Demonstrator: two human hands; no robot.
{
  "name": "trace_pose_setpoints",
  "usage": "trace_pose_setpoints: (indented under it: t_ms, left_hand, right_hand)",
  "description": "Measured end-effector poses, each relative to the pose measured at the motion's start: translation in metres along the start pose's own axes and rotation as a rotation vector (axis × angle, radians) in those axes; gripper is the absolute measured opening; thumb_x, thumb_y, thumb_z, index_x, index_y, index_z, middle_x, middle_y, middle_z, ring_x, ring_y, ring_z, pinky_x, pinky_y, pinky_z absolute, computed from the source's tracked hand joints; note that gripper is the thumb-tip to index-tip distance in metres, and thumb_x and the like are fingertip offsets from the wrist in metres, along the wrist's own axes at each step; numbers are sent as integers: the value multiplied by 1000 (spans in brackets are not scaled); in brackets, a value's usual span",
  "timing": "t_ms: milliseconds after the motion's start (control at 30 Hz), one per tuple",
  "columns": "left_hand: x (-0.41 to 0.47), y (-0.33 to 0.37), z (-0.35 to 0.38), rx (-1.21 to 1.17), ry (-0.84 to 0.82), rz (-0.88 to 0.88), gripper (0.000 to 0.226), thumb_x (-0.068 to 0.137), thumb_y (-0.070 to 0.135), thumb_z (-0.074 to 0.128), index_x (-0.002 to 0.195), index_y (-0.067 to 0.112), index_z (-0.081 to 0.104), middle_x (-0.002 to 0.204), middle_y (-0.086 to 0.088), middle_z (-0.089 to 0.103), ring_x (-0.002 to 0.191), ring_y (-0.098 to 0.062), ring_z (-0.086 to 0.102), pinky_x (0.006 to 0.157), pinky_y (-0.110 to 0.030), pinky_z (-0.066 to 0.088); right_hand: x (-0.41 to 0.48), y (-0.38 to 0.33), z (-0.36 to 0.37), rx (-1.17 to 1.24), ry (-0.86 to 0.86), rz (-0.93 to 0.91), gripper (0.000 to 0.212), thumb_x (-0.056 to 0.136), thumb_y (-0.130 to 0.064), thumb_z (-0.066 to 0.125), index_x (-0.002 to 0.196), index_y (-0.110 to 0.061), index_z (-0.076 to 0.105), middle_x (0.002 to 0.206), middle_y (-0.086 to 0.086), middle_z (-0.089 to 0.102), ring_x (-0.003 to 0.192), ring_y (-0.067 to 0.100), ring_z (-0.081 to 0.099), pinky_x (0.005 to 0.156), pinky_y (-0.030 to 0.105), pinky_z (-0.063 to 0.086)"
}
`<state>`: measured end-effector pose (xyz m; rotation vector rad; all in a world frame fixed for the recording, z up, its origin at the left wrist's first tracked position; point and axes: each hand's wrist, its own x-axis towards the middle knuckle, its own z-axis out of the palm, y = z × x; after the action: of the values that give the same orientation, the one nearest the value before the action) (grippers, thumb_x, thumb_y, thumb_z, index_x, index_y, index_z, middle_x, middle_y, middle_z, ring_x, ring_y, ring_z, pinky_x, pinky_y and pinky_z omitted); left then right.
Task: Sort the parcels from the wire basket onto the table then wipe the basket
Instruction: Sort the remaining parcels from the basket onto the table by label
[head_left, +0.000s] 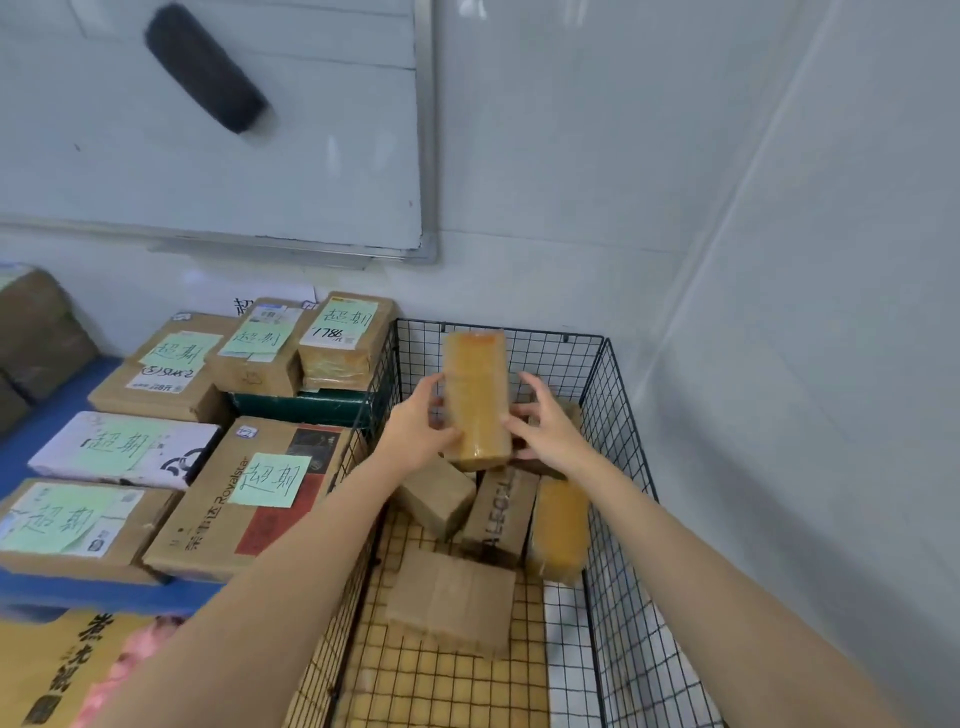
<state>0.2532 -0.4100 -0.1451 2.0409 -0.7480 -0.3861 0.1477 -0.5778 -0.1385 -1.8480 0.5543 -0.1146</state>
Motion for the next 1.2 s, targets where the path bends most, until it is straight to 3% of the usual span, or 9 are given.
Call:
trace_pose_setpoints:
  t_ms: [67,233,300,500,600,767,933,1000,1200]
  left_hand:
    - [3,24,-18,-45,44,91,73,86,8,73,147,19,34,123,-1,60,91,-5,61,68,-13,51]
    - [7,74,-66,-126,169,264,67,85,17,75,142,23,41,108,11,60,90,-1,62,68,-11,50]
    - [6,90,-84,-144,210,324,65,85,21,75,141,27,44,109,15,60,89,-1,64,72,-17,53]
    - [-8,125,-116,-187,355,452,53,89,20,71,132,36,45,113,24,55,94,4,59,67,-9,50]
    - [-18,136,-124,-227,392,492,56,89,19,72,132,36,42,116,23,52,96,11,55,69,-7,49]
    - [-28,139,-129,-259,366,497,72,81,26,79,137,35,35,126,24,46,105,12,52,74,-11,52]
    - [-35,134,-129,-230,330,448,106,62,59,80,149,33,26,143,17,33,116,8,45,81,-12,48]
    - [-36,133,-129,-241,303,411,115,58,70,81,152,34,24,147,15,32,120,1,46,90,-23,51]
    - [-43,131,-138,-538,167,421,87,60,47,84,137,40,44,135,14,54,115,-9,60,75,-19,55]
  right_hand:
    - [-4,-25,-10,15,33,-69,69,96,-21,61,153,-32,24,142,5,49,118,22,58,81,39,60]
    - [-23,-92,-24,8,120,-276,60,97,-23,60,150,-29,33,123,-11,52,95,3,61,63,18,57]
    - [-31,-115,-25,-9,166,-363,60,96,-27,62,149,-32,34,122,-10,55,93,4,65,67,21,58]
    - [-49,-157,-16,-27,266,-525,64,91,-38,67,144,-39,31,126,-13,57,89,11,71,80,40,61]
    - [-54,-171,-10,9,310,-568,62,88,-41,69,140,-37,34,130,-8,59,90,12,70,81,41,61]
    - [-62,-182,-4,21,327,-636,60,85,-52,64,138,-44,37,120,-20,59,93,5,66,82,37,60]
    - [-67,-184,0,34,258,-688,51,89,-50,55,137,-50,39,129,-21,55,109,5,61,82,31,60]
    - [-70,-184,4,38,240,-711,47,92,-45,55,135,-53,39,129,-25,53,108,4,60,78,28,59]
    - [-76,-187,11,72,240,-716,61,88,-43,60,141,-48,30,126,-26,55,105,-3,60,80,24,57]
